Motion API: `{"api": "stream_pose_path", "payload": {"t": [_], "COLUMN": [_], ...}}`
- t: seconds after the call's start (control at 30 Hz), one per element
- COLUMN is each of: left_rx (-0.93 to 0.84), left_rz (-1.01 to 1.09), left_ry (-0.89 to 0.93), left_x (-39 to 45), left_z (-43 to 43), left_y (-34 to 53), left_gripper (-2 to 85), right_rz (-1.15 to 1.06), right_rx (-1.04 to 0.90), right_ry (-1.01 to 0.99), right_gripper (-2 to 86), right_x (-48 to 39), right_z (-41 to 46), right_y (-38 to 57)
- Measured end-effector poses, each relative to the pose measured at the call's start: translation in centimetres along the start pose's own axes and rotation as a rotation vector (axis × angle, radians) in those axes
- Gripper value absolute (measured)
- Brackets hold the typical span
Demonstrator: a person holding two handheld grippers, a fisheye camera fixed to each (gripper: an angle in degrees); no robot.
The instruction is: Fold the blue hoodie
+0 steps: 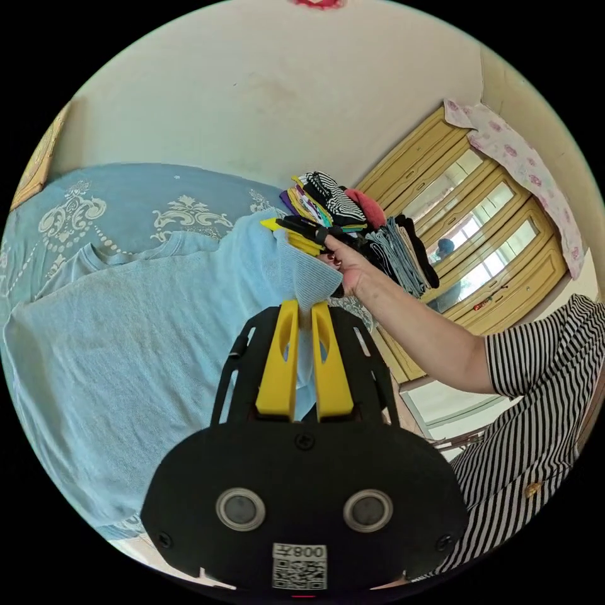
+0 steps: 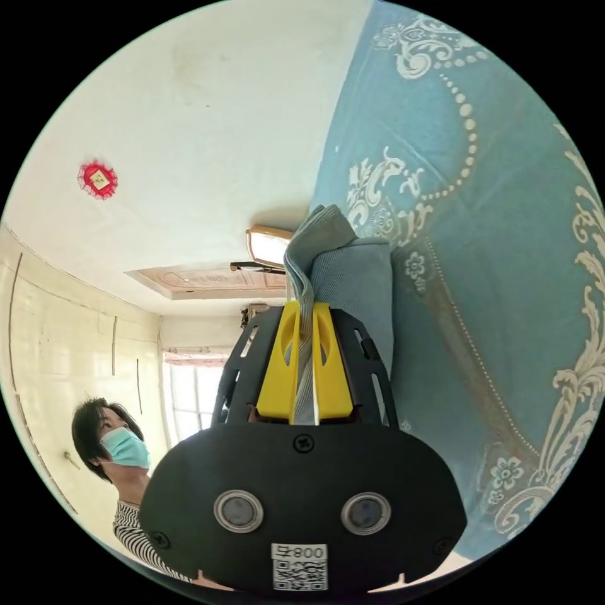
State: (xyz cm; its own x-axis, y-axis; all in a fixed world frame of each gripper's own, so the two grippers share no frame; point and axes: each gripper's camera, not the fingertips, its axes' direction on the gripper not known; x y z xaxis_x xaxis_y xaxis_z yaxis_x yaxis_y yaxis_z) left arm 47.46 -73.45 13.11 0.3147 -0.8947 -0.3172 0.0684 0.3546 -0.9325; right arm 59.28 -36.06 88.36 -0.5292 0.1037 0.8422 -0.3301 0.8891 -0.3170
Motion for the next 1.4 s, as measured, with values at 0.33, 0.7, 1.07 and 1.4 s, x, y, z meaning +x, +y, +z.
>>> {"api": "stream_pose_path", "payload": {"t": [0.33, 0.7, 1.07, 1.4], "left_rx": [0.189, 0.267, 0.393, 0.398], "left_rz": [-0.254, -0.521, -0.704, -0.741], "left_ry": [-0.07, -0.037, 0.007, 0.0], "left_x": [-10.6, -21.4, -30.3, -35.0], "left_z": [-14.6, -21.9, -28.0, -31.1], "left_y": [10.2, 21.9, 31.6, 36.4], "left_gripper": [2.7, 2.4, 2.7, 3.0], "right_rz": [-0.133, -0.135, -0.186, -0.212], "right_rx": [-0.158, -0.294, -0.387, -0.435], "right_ry": [-0.052, 0.103, 0.247, 0.409], "right_gripper": [2.7, 2.6, 2.7, 2.6], "right_x": [-5.7, -5.9, -6.6, -6.0], "right_z": [16.5, 33.2, 46.4, 55.5], "right_y": [2.5, 6.5, 9.1, 10.5]}}
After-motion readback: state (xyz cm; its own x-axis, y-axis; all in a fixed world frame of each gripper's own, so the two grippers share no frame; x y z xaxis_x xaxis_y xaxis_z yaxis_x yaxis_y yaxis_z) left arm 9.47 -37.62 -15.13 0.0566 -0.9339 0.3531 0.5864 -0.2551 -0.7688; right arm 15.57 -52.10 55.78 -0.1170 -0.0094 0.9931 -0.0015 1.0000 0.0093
